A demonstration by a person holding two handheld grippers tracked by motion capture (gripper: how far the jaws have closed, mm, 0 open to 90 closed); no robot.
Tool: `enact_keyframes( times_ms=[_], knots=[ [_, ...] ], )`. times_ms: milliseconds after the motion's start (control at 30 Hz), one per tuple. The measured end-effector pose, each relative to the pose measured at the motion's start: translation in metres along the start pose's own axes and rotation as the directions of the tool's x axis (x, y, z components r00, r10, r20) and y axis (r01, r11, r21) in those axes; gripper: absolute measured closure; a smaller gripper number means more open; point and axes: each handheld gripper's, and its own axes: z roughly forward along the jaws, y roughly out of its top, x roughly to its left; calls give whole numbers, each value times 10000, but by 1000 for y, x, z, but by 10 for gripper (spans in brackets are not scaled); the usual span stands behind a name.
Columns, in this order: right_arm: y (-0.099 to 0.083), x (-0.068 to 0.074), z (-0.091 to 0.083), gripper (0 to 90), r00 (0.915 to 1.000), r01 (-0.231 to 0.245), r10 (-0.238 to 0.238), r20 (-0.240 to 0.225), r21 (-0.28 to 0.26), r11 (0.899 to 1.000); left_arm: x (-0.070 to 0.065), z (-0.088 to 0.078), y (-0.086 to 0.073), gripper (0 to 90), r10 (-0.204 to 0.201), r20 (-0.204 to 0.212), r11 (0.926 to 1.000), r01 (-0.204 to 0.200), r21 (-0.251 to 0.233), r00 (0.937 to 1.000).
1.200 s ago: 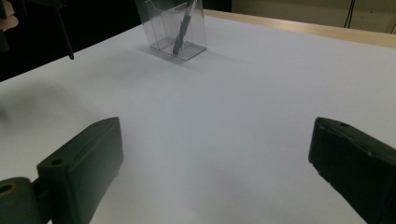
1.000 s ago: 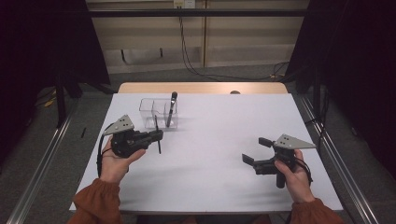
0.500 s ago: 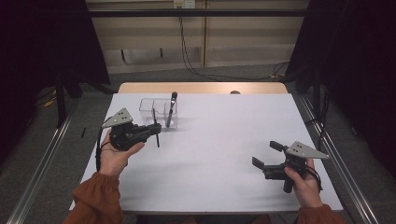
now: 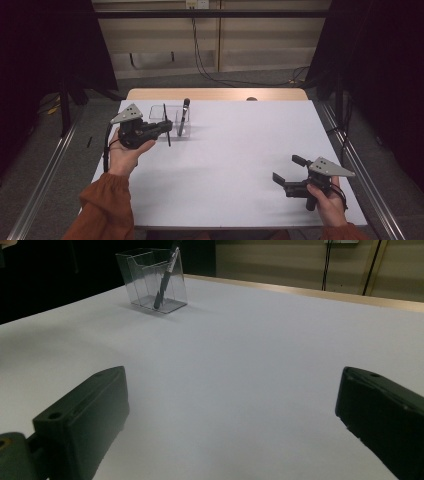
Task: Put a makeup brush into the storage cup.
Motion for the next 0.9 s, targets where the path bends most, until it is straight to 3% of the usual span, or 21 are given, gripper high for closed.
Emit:
enact_keyframes(
  times_ms=[300, 700, 900],
  knots=[
    [-6, 1, -1, 6, 9990, 441, -441, 6, 93, 9990, 13, 18, 13, 856, -217, -478, 9995, 206, -227, 9986],
    [-7, -1, -3, 4, 9996, 250, -249, 103, -76, 9997, 27, 40, 22, 855, -670, -1135, 9959, 595, -679, 9913],
    [-7, -1, -3, 4, 9996, 292, -292, 35, 19, 9996, 32, 46, 31, 855, -489, -1424, 9955, 368, -868, 9886]
  ],
)
